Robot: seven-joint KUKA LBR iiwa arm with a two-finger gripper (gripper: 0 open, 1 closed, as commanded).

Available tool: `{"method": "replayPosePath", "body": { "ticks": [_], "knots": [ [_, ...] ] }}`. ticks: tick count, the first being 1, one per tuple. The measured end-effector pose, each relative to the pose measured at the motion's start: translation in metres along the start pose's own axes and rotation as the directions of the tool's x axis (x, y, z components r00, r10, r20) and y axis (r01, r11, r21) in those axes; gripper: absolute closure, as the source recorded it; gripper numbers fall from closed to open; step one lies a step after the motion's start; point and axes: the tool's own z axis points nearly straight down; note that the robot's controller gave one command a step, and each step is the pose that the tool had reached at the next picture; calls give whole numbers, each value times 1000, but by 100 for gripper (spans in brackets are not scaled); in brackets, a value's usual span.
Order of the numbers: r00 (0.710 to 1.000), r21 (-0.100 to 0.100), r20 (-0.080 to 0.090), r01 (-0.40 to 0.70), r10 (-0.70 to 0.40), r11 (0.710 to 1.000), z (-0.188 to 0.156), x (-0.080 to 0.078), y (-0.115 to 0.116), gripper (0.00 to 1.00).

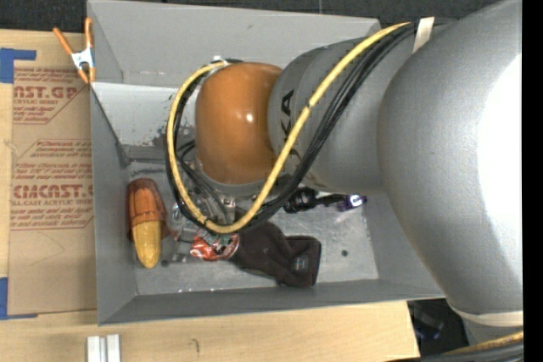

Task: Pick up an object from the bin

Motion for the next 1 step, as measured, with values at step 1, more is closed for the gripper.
{"method": "replayPosePath", "body": {
  "ticks": [1],
  "knots": [
    [999, -10, 19, 41, -40, 999, 24, -9, -14, 100]
  ]
}}
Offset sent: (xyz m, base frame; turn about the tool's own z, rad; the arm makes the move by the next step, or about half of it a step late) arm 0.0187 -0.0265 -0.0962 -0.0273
